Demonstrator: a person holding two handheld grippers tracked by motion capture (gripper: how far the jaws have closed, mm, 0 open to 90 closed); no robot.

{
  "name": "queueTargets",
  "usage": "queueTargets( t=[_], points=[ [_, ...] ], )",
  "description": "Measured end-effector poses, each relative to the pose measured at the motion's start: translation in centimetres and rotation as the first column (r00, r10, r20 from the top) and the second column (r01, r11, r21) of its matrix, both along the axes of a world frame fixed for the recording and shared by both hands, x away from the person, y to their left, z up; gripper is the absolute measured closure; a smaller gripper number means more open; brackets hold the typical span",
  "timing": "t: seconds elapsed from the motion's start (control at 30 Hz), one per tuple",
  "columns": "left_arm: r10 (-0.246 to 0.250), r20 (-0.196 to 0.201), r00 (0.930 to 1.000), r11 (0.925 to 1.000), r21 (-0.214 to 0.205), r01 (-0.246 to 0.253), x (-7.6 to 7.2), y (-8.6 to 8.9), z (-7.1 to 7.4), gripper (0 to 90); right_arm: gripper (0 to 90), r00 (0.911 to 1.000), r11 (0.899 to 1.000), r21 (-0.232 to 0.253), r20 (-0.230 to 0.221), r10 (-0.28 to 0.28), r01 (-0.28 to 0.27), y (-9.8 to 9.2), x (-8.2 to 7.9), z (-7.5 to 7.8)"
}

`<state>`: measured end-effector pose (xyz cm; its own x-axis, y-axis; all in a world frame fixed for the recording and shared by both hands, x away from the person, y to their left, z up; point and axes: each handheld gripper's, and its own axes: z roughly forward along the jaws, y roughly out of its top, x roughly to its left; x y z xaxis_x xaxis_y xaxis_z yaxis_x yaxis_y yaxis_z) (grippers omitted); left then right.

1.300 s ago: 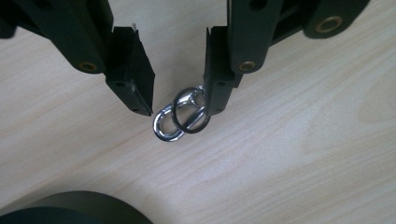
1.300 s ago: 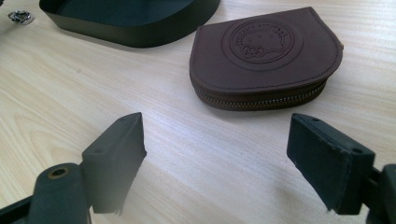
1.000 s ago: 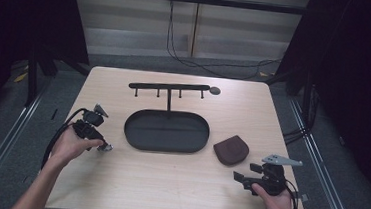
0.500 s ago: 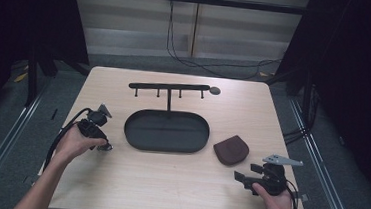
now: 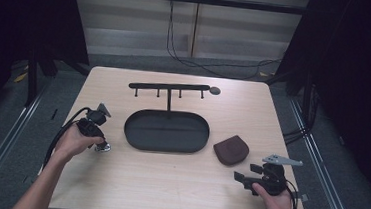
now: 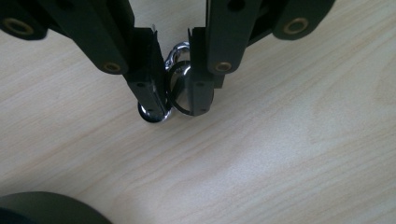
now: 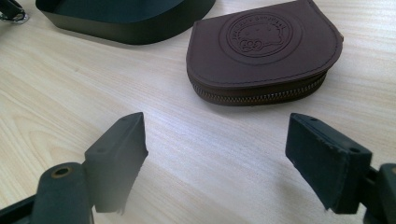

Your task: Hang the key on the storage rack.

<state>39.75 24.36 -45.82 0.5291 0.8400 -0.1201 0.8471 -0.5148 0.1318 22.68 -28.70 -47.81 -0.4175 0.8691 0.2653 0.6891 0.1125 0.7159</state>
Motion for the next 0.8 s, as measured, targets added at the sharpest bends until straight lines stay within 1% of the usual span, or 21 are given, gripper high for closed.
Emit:
queueTargets(
  t=[0.03, 0.17, 0.2, 0.27, 0.37, 0.4, 0.43, 0.47, 0.5, 0.53, 0.57, 0.6, 0.63, 0.7, 0.8],
  points=[
    [0.0, 0.0, 1.0, 1.0, 0.0, 0.0, 0.0, 0.0, 0.0, 78.1, 20.0, 1.0, 1.0, 0.0, 0.0, 0.0, 0.0, 0.0, 0.0, 0.0],
    [0.011, 0.001, 0.9999, 0.9997, -0.022, -0.011, 0.0, 0.3, 0.3, 80.9, 20.0, 1.0, 1.0, 0.0, 0.0, -0.001, 0.001, 0.0, 0.0, 0.0],
    [0.007, 0.002, 1.0, 0.9999, -0.016, -0.006, 0.0, 0.4, 0.4, 82.0, 20.0, 1.0, 1.0, -0.001, 0.0, -0.001, 0.001, 0.0, 0.0, 0.0],
    [0.012, 0.004, 0.9999, 0.9997, -0.023, -0.012, 0.0, 0.5, 0.6, 83.0, 20.0, 1.0, 1.0, -0.001, 0.0, -0.002, 0.002, 0.0, 0.0, 0.0],
    [0.01, 0.008, 0.9999, 0.9997, -0.021, -0.01, 0.0, 0.6, 0.7, 84.6, 20.0, 1.0, 1.0, -0.001, 0.0, -0.002, 0.002, 0.0, 0.0, 0.0],
    [0.014, 0.012, 0.9998, 0.9995, -0.029, -0.013, 0.0, 0.8, 1.0, 85.9, 20.0, 1.0, 1.0, -0.001, -0.001, -0.002, 0.002, 0.0, 0.0, 0.0],
    [0.014, 0.012, 0.9998, 0.9995, -0.029, -0.013, 0.0, 0.8, 1.0, 88.8, 20.0, 1.0, 1.0, -0.001, -0.001, -0.002, 0.002, 0.0, 0.0, 0.0],
    [0.002, 0.017, 0.9999, 0.9999, -0.014, -0.002, 0.0, 0.8, 1.3, 88.8, 20.0, 1.0, 1.0, -0.001, -0.002, -0.002, 0.002, 0.0, 0.0, -0.1],
    [0.007, 0.017, 0.9998, 0.9999, -0.015, -0.006, 0.0, 0.8, 1.5, 88.9, 20.0, 1.0, 1.0, 0.0, -0.005, -0.002, 0.002, 0.0, 0.0, -0.1],
    [0.0, 0.016, 0.9999, 0.9997, -0.026, 0.0, 0.1, 0.9, 1.7, 89.1, 20.0, 1.0, 1.0, 0.0, -0.004, -0.003, 0.003, 0.1, 0.0, -0.1],
    [0.008, 0.021, 0.9998, 0.9989, -0.047, -0.007, 0.1, 0.9, 1.9, 89.2, 19.9, 1.0, 1.0, 0.0, -0.004, -0.001, 0.001, 0.1, 0.0, -0.1],
    [0.013, 0.019, 0.9997, 0.9985, -0.054, -0.012, 0.1, 1.0, 1.9, 89.2, 20.0, 1.0, 1.0, 0.0, -0.003, -0.002, 0.002, 0.1, 0.0, 0.0],
    [0.01, 0.021, 0.9997, 0.999, -0.044, -0.009, 0.1, 1.0, 1.9, 89.2, 20.0, 1.0, 1.0, -0.001, -0.003, 0.0, 0.0, 0.1, 0.0, 0.0],
    [0.013, 0.02, 0.9997, 0.9989, -0.044, -0.012, 0.1, 1.1, 1.9, 89.2, 20.0, 1.0, 1.0, -0.001, -0.004, -0.002, 0.002, 0.1, 0.0, -0.1],
    [0.005, 0.013, 0.9999, 0.9991, -0.043, -0.004, -0.1, 1.3, 2.0, 89.2, 20.0, 1.0, 1.0, 0.0, -0.007, -0.004, 0.004, 0.1, 0.0, -0.1]
  ],
)
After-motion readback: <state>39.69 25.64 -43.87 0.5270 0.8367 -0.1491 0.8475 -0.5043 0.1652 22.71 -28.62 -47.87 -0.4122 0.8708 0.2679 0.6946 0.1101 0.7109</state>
